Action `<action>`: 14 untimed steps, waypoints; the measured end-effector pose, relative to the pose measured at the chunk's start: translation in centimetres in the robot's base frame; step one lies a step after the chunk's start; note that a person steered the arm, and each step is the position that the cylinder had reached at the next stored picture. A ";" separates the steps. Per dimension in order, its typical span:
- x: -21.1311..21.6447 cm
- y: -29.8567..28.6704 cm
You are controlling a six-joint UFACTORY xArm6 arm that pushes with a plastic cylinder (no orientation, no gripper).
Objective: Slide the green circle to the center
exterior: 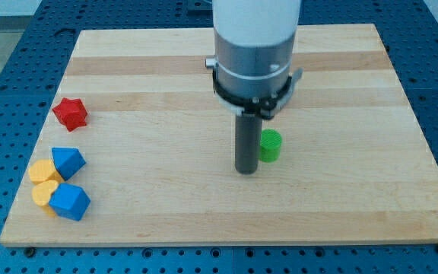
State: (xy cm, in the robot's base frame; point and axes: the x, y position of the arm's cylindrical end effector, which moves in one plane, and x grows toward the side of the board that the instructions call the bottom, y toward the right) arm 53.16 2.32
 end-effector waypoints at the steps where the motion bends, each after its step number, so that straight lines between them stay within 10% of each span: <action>1: 1.8 2.6; 4: -9.7 2.0; 10: -2.4 1.5; 14: -8.3 -1.7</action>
